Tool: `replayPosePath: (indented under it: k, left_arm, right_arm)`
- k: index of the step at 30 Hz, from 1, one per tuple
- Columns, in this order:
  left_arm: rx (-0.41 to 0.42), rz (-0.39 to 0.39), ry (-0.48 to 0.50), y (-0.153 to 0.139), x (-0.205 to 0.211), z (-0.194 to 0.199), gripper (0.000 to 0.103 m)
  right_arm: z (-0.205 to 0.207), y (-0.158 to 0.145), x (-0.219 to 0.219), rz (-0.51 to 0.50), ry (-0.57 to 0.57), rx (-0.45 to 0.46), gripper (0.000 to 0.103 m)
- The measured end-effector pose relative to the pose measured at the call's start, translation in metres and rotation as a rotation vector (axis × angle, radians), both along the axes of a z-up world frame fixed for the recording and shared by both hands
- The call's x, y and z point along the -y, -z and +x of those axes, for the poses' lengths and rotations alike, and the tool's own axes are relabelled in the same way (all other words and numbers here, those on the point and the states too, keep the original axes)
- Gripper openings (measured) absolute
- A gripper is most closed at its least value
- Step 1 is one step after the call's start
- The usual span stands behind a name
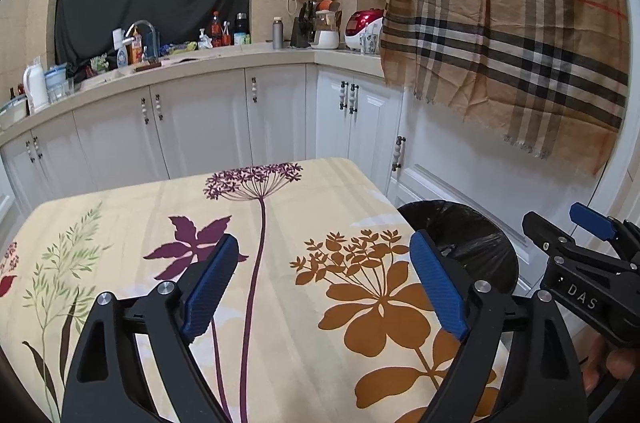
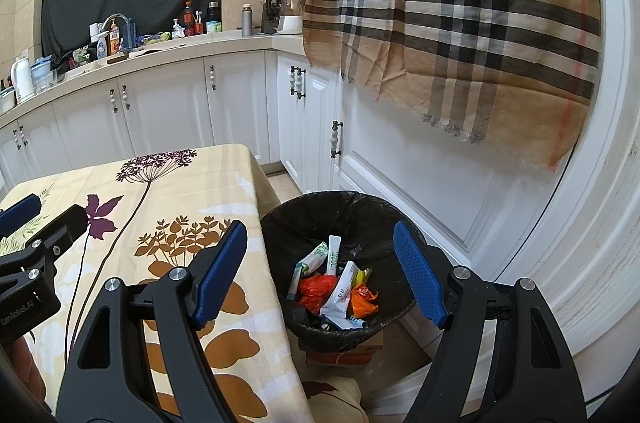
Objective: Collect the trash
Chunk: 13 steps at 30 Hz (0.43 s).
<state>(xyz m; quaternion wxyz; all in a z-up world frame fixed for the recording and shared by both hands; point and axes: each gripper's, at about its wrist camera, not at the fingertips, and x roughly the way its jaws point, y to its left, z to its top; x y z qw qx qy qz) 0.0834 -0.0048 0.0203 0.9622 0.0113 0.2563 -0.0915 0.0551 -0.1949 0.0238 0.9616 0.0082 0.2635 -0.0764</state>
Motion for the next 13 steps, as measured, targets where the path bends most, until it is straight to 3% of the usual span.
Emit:
replayPosePath:
  k: [7, 13]
  left_arm:
    - [-0.029, 0.000, -0.010, 0.002, -0.007, 0.005, 0.085]
    - [-0.105, 0.020, -0.055, 0.013, -0.023, 0.022, 0.085]
  right_arm:
    - [0.000, 0.002, -0.014, -0.004, -0.018, -0.004, 0.074]
    - [0.012, 0.004, -0.023, -0.004, -0.055, -0.018, 0.078]
